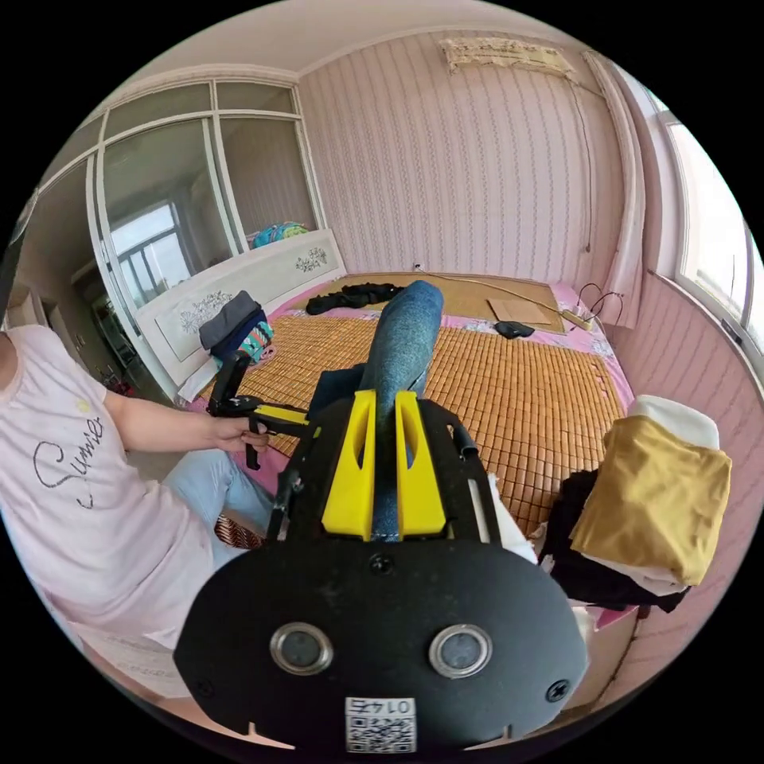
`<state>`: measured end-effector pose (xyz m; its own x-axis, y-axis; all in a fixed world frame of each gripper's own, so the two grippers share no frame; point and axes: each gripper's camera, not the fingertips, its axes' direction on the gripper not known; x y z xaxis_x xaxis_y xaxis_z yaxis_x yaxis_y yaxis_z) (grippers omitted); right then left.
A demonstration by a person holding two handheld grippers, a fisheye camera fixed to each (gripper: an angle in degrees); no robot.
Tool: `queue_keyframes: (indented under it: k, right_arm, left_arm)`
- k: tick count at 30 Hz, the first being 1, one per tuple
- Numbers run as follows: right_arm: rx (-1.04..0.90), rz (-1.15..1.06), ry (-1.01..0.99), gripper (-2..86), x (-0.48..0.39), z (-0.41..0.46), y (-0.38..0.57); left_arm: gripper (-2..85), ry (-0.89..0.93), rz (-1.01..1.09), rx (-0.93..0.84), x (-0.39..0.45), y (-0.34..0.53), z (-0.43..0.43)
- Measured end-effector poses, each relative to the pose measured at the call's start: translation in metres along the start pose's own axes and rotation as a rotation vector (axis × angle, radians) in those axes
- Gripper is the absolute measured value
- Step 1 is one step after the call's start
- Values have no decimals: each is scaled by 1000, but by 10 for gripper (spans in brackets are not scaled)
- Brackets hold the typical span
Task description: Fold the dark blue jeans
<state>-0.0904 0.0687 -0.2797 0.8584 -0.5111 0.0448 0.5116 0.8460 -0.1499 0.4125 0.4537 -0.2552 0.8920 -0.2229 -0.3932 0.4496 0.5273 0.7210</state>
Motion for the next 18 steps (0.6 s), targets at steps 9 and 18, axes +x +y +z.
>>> queue_keyframes:
  k: [9,18]
  right_arm:
    - [-115,691,552,148,281,-64,63]
    - [-92,713,638,161,314,12,164]
  left_arm:
    - [49,-46,99,-171,123,-157,234]
    - [19,-72,323,-281,155,-100,267]
